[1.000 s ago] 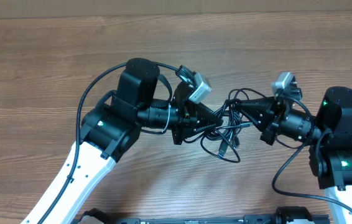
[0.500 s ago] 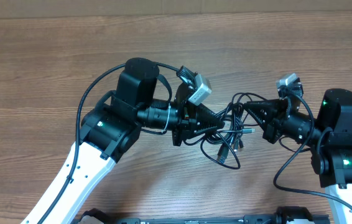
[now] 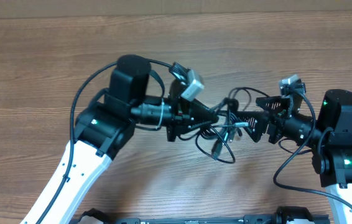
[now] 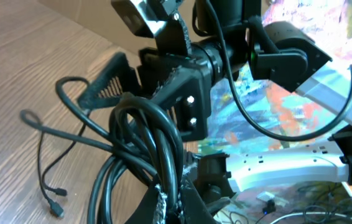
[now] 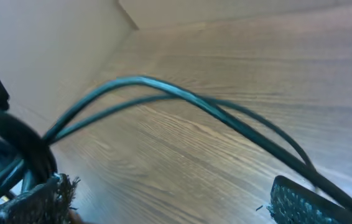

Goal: Untangle cables

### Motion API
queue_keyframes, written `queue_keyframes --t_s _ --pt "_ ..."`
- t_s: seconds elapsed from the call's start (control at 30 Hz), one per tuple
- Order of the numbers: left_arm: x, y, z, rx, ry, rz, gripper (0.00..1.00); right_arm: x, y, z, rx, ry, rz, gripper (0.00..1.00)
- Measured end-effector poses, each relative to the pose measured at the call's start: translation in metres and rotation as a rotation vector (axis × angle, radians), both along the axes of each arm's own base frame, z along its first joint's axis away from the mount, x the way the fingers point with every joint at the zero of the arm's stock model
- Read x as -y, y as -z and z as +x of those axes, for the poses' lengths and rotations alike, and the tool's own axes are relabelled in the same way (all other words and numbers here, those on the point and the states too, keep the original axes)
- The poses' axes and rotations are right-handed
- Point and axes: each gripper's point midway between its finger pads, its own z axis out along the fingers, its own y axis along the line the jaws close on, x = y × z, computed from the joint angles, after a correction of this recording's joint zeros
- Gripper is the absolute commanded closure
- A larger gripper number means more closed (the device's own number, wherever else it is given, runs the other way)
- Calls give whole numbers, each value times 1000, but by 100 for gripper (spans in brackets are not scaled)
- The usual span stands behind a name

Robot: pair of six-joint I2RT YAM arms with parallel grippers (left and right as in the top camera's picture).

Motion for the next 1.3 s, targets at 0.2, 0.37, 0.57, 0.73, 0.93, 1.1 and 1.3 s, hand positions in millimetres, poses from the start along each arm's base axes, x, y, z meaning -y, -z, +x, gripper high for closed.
queue_keyframes --t_s 0.2,0.37,0.57,0.73,0.93,1.1,1.3 --pt "-16 -10 1 17 49 -61 96 3 -9 -3 -56 8 107 0" --pt "-16 -15 -8 23 101 -89 96 -10 -27 -14 -25 -106 191 0" --pt "-16 -17 -12 25 125 -102 96 -15 -33 -21 -29 -155 228 0" --pt "-16 -17 -13 25 128 -103 96 -16 -34 -22 -30 -162 233 1" --pt "-14 -17 -15 29 138 -105 96 -17 -34 -23 -29 -168 236 1" --pt "-4 -20 -26 52 184 -115 96 -17 -34 -23 -20 -171 230 1" --pt "-3 -21 -27 59 189 -117 96 -15 -31 -21 -26 -154 219 3"
